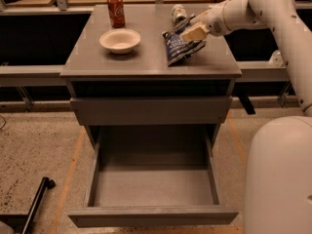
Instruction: Pick blue chip bag from middle drawer and place on counter
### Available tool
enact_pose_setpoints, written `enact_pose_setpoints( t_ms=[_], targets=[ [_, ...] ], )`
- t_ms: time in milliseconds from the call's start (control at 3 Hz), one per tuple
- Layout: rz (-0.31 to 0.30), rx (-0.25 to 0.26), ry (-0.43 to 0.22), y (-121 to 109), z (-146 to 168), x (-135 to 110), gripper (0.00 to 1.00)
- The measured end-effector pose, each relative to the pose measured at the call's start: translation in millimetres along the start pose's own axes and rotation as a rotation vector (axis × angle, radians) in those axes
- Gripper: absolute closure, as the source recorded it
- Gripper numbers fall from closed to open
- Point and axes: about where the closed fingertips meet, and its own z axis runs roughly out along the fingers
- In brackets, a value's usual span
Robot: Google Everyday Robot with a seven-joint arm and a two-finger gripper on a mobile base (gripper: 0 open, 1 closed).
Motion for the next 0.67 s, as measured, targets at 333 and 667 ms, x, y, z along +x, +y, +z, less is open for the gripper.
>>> enact_pose_setpoints(
  t_ms=[333, 667],
  targets=[
    [0.001, -0.005, 0.0, 1.6, 3.2, 0.3, 0.0],
    [0.001, -0.005, 0.0, 1.7, 3.4, 0.3, 0.0]
  ],
)
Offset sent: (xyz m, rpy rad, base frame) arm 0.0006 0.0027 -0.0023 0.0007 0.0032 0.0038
